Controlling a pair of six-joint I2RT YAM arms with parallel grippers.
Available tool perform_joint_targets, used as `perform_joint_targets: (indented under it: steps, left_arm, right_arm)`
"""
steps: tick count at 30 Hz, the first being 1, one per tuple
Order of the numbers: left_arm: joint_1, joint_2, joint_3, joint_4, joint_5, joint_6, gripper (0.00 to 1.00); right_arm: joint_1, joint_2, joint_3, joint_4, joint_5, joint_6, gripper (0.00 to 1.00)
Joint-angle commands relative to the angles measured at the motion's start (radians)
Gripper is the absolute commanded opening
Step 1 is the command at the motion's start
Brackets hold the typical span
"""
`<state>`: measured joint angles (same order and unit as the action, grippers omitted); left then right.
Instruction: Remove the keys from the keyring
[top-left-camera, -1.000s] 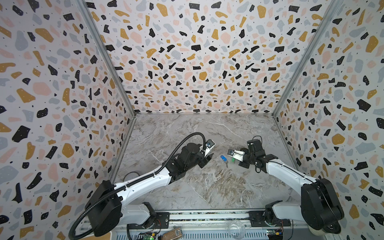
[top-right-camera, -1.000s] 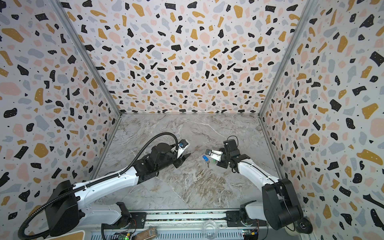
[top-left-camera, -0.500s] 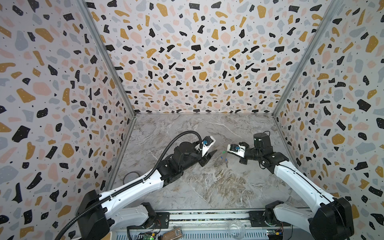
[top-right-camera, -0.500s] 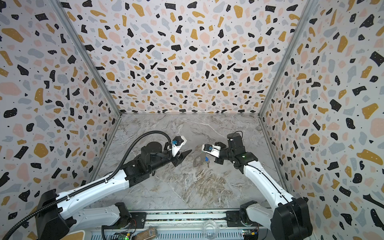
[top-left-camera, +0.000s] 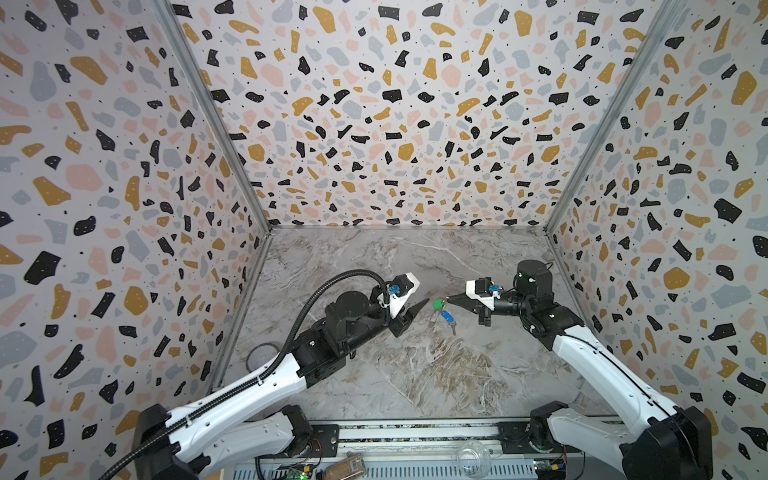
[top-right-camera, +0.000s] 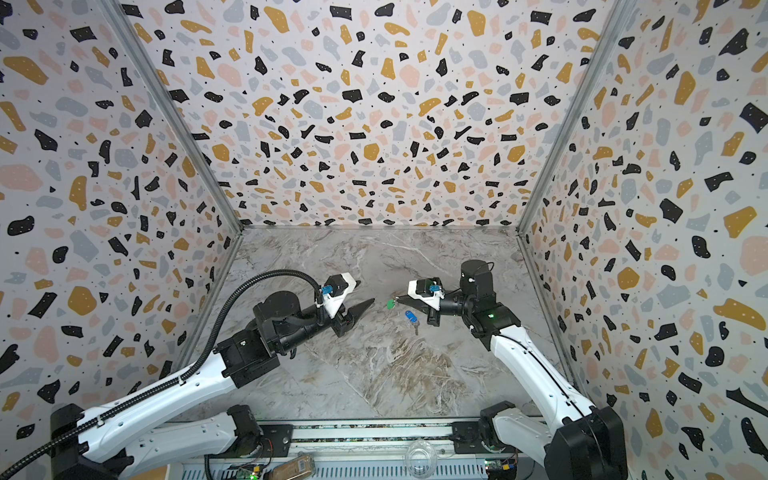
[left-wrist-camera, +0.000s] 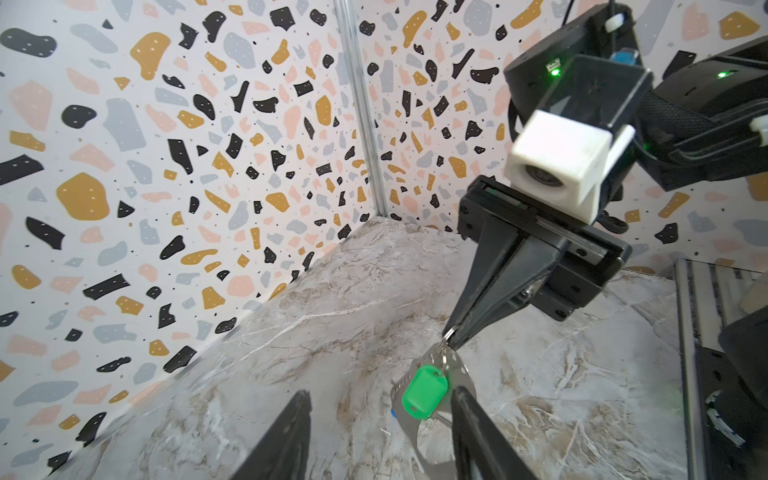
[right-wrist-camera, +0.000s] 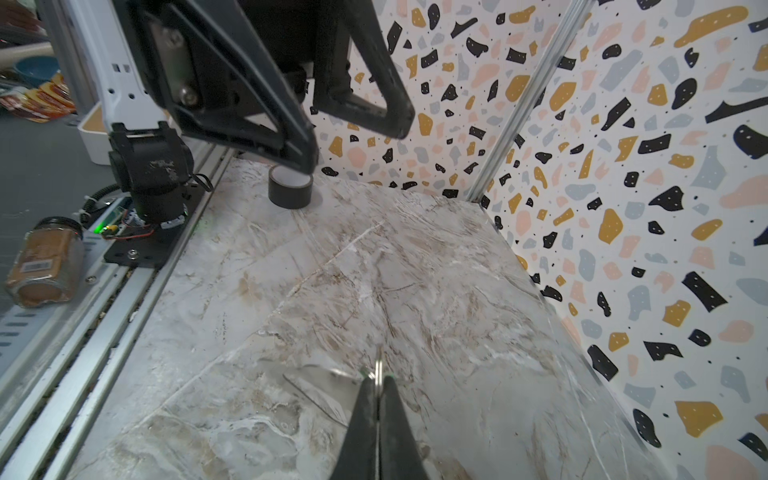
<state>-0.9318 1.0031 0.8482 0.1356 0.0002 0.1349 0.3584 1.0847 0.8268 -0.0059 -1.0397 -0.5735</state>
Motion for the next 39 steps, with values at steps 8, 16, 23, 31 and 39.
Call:
perform_joint_targets:
  steps: [8, 16, 23, 31, 39]
  left_arm:
    - [-0.062, -0.041, -0.033, 0.078, -0.048, 0.052, 0.47]
    - [-0.095, -0.040, -0.053, 0.105, -0.061, 0.144, 0.35]
    - [-0.113, 0.007, -0.013, 0.094, -0.062, 0.199, 0.30]
    - [-0.136, 0.054, 0.048, 0.078, -0.043, 0.235, 0.20]
    - [-0.162, 0.056, 0.054, 0.080, -0.037, 0.246, 0.20]
  right_arm:
    - [0.006, -0.053, 0.025, 0.110, -0.159, 0.146, 0.01]
    - [0.009, -0.074, 0.009, 0.160, -0.205, 0.179, 0.01]
    - [0.013, -0.063, 0.012, 0.167, -0.217, 0.192, 0.01]
    - [0.021, -0.067, 0.005, 0.152, -0.214, 0.188, 0.01]
    - [0.021, -0.080, -0.002, 0.143, -0.212, 0.182, 0.01]
